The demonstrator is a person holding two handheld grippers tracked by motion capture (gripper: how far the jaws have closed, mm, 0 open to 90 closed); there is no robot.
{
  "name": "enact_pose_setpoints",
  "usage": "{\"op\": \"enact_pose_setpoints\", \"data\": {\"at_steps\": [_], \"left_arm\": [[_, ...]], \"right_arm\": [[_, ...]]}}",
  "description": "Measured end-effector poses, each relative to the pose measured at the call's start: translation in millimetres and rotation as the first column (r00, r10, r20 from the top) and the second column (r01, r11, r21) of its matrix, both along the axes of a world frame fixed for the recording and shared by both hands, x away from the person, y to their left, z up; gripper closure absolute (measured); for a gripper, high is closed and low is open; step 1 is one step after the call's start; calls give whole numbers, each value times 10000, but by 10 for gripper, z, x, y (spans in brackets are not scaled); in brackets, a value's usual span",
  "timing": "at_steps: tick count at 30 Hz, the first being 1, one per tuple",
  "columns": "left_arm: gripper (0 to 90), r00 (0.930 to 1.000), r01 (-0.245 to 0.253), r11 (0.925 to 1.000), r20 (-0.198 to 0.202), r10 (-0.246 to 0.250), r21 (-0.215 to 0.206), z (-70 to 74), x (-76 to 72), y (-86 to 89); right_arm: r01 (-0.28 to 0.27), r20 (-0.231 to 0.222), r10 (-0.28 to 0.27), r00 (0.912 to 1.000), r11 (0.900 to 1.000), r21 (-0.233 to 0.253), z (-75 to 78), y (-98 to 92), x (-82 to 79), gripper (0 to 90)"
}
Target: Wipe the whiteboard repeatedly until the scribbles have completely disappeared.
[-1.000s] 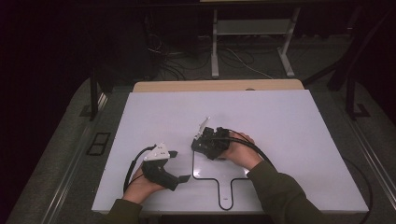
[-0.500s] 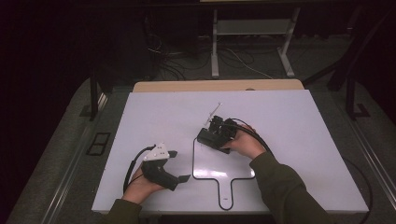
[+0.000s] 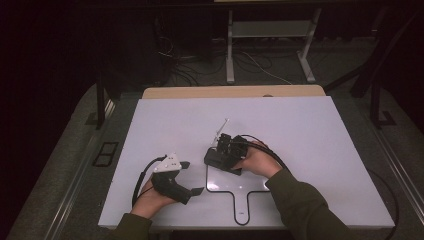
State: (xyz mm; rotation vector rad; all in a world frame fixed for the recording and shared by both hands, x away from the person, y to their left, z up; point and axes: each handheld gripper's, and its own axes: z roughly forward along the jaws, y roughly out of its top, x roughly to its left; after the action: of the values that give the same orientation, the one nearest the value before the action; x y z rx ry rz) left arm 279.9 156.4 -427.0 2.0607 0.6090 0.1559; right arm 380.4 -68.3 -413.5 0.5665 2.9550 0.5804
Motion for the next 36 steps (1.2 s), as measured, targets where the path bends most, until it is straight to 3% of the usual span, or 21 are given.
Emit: {"op": "enact_pose_setpoints", "data": {"at_steps": [14, 25, 36], "left_arm": [[0, 10000, 14, 10000, 25, -14, 10, 1, 3, 2], [0, 10000, 15, 10000, -4, -15, 9, 2, -1, -6], [0, 10000, 27, 10000, -4, -27, 4, 2, 0, -4]], "right_arm": [[938, 28, -938, 9956, 9954, -181, 5, -70, 336, 391], [79, 156, -67, 9999, 9971, -762, 25, 80, 32, 391], [859, 85, -856, 9963, 9944, -609, 11, 97, 367, 391]]}}
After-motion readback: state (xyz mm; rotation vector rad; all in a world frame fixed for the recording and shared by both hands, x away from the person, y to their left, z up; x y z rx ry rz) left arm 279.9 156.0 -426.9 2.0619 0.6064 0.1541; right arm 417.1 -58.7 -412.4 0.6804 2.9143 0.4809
